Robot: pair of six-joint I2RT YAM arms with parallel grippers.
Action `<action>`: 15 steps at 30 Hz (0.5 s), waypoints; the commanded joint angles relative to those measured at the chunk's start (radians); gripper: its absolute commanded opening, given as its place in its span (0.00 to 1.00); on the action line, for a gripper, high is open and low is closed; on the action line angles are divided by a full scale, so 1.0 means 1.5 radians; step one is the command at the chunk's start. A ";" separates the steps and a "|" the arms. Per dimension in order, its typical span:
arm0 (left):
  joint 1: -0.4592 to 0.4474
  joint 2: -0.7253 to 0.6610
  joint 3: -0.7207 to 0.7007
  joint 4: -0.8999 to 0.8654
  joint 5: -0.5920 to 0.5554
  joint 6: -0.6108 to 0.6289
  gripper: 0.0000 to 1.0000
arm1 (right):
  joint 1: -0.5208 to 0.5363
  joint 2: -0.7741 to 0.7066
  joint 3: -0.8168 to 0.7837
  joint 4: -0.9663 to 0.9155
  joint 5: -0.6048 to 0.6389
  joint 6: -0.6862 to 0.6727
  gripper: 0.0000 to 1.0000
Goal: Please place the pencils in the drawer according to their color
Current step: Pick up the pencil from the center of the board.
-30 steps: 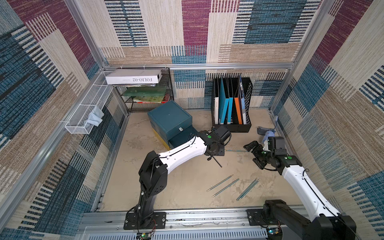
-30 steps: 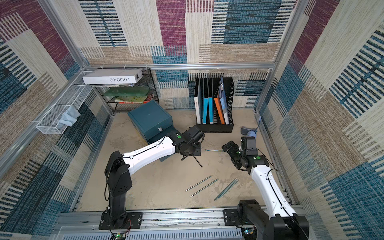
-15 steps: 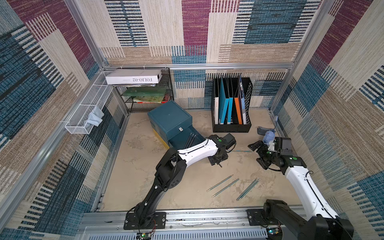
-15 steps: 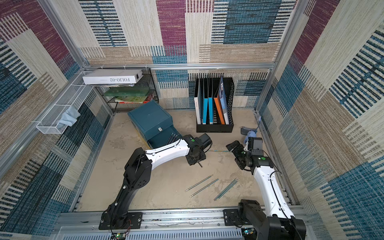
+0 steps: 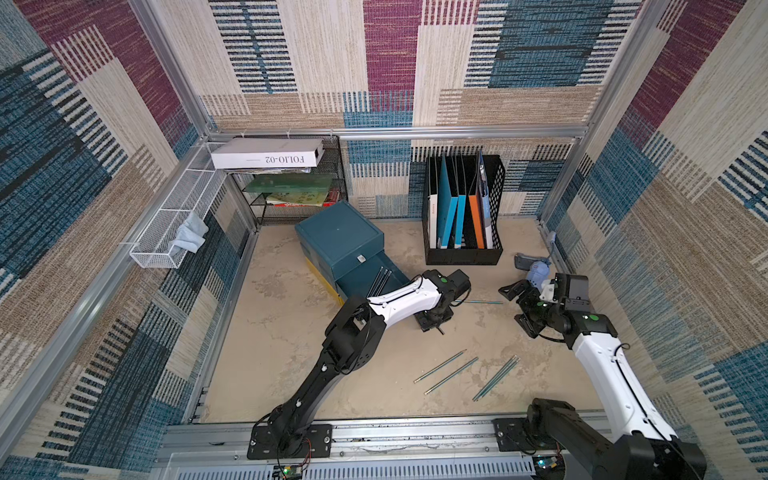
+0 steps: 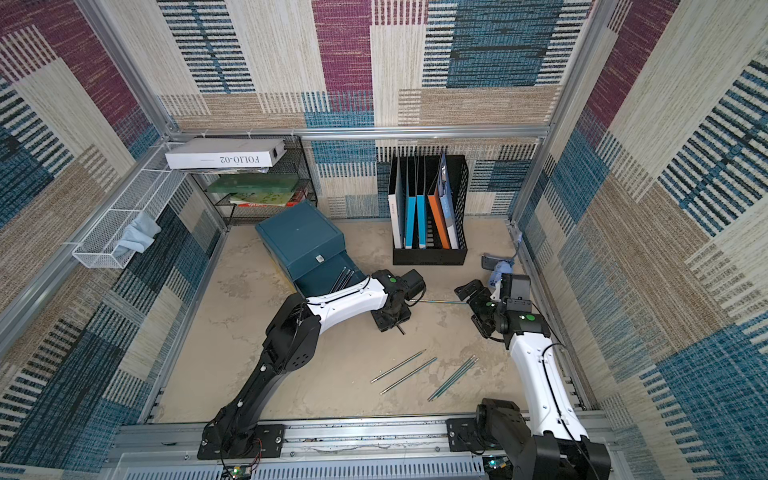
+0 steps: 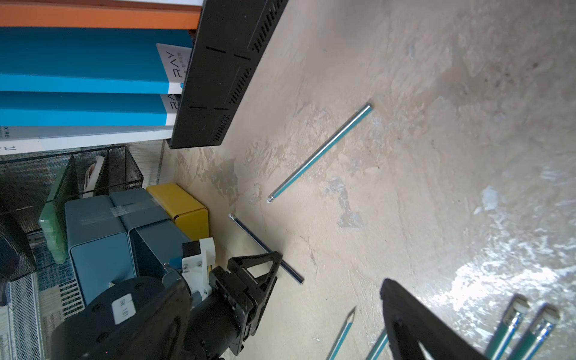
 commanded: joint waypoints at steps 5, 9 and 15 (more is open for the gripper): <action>0.003 0.022 -0.023 -0.017 0.018 -0.012 0.18 | -0.007 -0.015 0.013 -0.018 -0.002 -0.005 0.99; 0.002 0.022 -0.033 -0.017 0.024 -0.012 0.00 | -0.010 -0.021 0.021 -0.024 -0.002 -0.005 0.99; 0.003 0.019 -0.032 -0.012 0.038 0.016 0.00 | -0.012 -0.026 0.026 -0.025 -0.003 0.000 0.99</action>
